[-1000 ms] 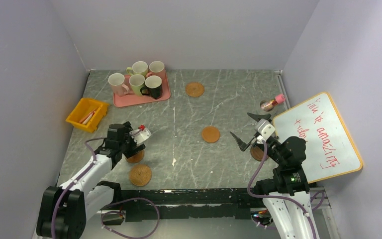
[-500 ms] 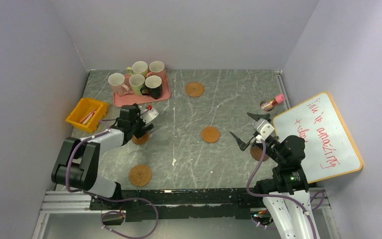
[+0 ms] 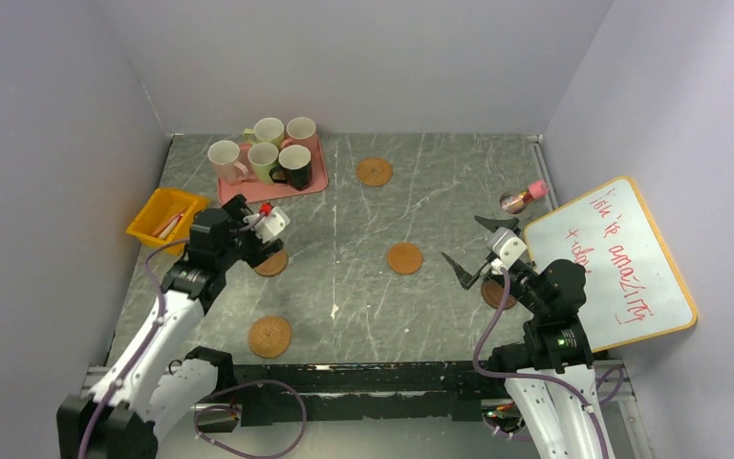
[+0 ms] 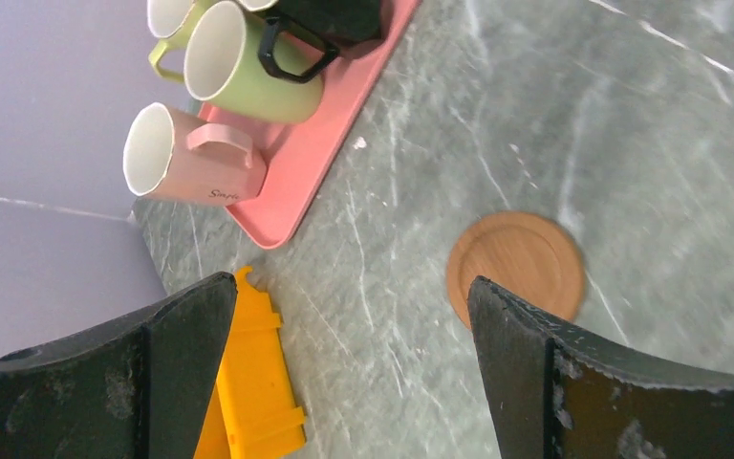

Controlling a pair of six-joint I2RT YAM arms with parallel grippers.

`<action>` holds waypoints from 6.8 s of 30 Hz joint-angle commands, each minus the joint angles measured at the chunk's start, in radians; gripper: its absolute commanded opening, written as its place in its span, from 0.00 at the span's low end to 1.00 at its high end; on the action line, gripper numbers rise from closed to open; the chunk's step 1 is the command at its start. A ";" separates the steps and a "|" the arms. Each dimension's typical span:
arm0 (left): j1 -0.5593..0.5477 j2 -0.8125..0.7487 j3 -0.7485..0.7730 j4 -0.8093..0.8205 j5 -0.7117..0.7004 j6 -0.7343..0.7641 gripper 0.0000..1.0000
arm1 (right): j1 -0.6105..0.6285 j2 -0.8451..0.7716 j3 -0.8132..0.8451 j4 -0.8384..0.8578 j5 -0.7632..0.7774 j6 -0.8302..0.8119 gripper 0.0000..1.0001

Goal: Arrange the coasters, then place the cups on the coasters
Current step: Move the coaster to the center of the board.

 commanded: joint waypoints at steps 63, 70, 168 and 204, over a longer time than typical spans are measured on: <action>-0.004 -0.231 -0.282 -0.557 0.387 0.665 0.96 | 0.004 0.017 -0.014 0.012 -0.019 -0.052 1.00; -0.006 -0.205 -0.303 -0.526 0.378 0.668 0.96 | 0.004 0.019 -0.016 0.012 -0.019 -0.054 1.00; -0.367 0.075 -0.079 0.182 -0.050 -0.010 0.96 | 0.147 0.850 0.545 0.172 0.396 0.302 1.00; -0.172 -0.095 -0.313 0.497 0.213 -0.217 0.96 | 0.568 1.214 0.402 0.404 0.883 0.220 1.00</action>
